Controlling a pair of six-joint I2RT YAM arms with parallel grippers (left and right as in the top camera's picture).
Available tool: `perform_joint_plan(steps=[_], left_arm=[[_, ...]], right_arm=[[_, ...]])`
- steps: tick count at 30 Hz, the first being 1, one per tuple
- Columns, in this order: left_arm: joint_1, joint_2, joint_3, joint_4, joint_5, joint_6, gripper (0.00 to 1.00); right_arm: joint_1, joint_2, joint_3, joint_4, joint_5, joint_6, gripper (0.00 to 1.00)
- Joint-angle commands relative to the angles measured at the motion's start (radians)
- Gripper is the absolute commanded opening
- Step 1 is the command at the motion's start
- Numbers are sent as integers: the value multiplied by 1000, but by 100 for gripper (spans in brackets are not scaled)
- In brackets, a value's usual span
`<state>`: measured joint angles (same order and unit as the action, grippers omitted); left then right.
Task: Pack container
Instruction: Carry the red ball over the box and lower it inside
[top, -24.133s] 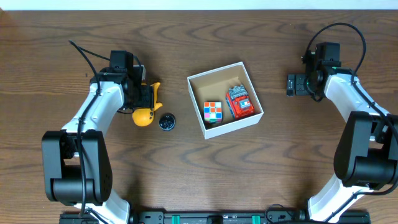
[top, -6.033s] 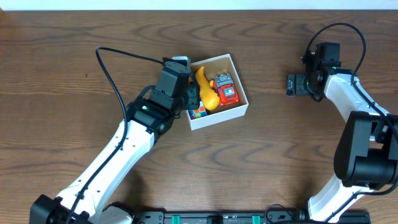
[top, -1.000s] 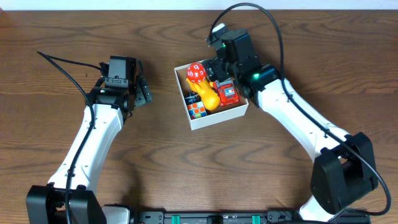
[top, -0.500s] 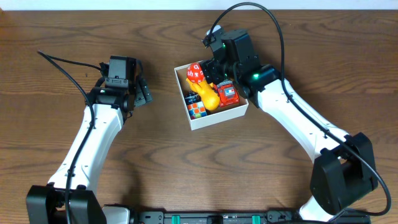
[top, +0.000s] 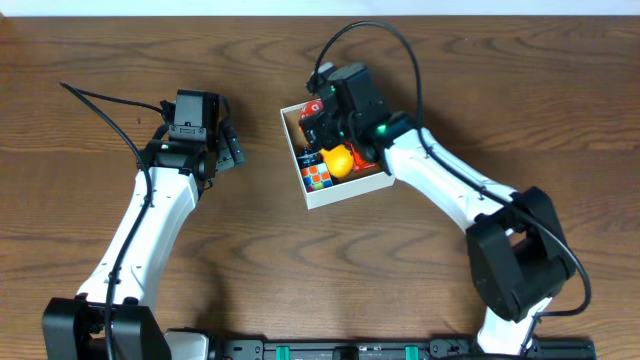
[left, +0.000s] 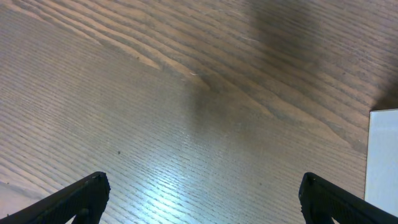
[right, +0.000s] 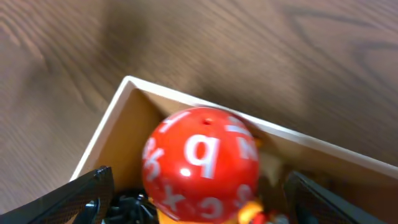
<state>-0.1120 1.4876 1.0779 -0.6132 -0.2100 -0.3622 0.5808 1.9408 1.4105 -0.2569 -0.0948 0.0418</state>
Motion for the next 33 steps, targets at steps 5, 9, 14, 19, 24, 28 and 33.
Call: perform_joint_plan(steps=[5, 9, 14, 19, 24, 28, 33], left_arm=[[5, 9, 5, 0, -11, 10, 98], [5, 9, 5, 0, -12, 10, 98], [5, 9, 5, -1, -11, 10, 98], [5, 9, 5, 0, -11, 10, 98], [5, 9, 5, 0, -11, 10, 98], [5, 9, 5, 0, -11, 10, 98], [5, 9, 5, 0, -12, 10, 98]], right_arm=[[17, 9, 0, 10, -3, 13, 44], [14, 8, 0, 5, 10, 13, 13], [13, -11, 0, -31, 93, 13, 6], [16, -22, 0, -35, 87, 10, 66], [26, -22, 0, -35, 55, 11, 89], [36, -20, 0, -24, 52, 14, 96], [53, -14, 0, 16, 52, 14, 99]])
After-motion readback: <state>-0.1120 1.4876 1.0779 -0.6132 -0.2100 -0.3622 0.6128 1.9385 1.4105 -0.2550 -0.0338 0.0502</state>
